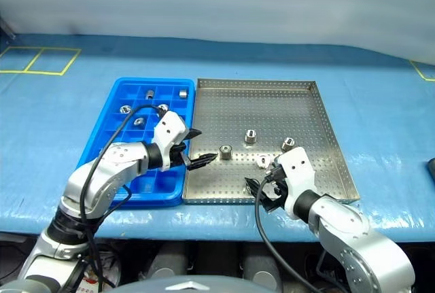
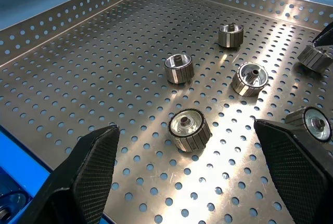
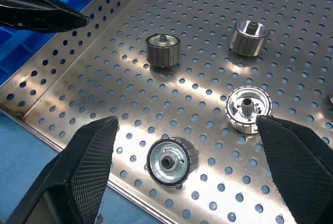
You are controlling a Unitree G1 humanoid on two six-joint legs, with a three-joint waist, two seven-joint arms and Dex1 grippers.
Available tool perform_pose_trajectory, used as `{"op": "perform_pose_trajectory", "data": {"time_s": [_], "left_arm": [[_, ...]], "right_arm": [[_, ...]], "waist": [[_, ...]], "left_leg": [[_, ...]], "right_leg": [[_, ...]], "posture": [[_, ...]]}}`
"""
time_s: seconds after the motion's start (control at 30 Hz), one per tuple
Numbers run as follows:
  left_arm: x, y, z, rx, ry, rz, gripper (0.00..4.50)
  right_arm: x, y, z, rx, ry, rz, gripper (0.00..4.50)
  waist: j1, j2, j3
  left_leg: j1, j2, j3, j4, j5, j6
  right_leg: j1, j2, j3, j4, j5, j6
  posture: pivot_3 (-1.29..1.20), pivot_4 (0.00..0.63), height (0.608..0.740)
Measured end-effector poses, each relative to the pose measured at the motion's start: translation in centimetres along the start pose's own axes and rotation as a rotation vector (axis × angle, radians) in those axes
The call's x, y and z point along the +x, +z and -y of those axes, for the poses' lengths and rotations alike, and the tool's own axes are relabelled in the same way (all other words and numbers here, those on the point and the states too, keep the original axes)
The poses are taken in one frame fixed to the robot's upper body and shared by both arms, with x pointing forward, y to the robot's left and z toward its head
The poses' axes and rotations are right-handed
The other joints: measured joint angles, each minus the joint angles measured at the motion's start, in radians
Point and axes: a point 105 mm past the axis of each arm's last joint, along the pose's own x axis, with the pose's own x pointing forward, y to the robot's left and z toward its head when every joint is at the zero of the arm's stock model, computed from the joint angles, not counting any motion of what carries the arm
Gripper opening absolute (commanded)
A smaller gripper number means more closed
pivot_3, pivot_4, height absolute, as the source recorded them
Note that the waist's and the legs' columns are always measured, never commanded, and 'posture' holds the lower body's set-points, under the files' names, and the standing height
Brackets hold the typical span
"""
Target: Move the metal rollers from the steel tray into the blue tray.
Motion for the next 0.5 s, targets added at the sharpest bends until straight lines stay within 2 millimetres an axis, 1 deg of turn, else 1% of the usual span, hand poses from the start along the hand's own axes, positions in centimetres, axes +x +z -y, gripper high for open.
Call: {"op": "perform_pose_trajectory", "data": {"time_s": [0.5], "left_arm": [[-0.04,0.03,0.42,0.020,-0.040,0.001,4.50]], "right_arm": [[0.06,-0.08,0.05,-0.003,-0.013,-0.002,4.49]], "waist": [[0.004,0.000,0.000]], "left_leg": [[0.000,0.000,0.000,0.000,0.000,0.000]], "right_leg": [[0.000,0.000,0.000,0.000,0.000,0.000]], "posture": [[0.06,0.150,0.740]]}}
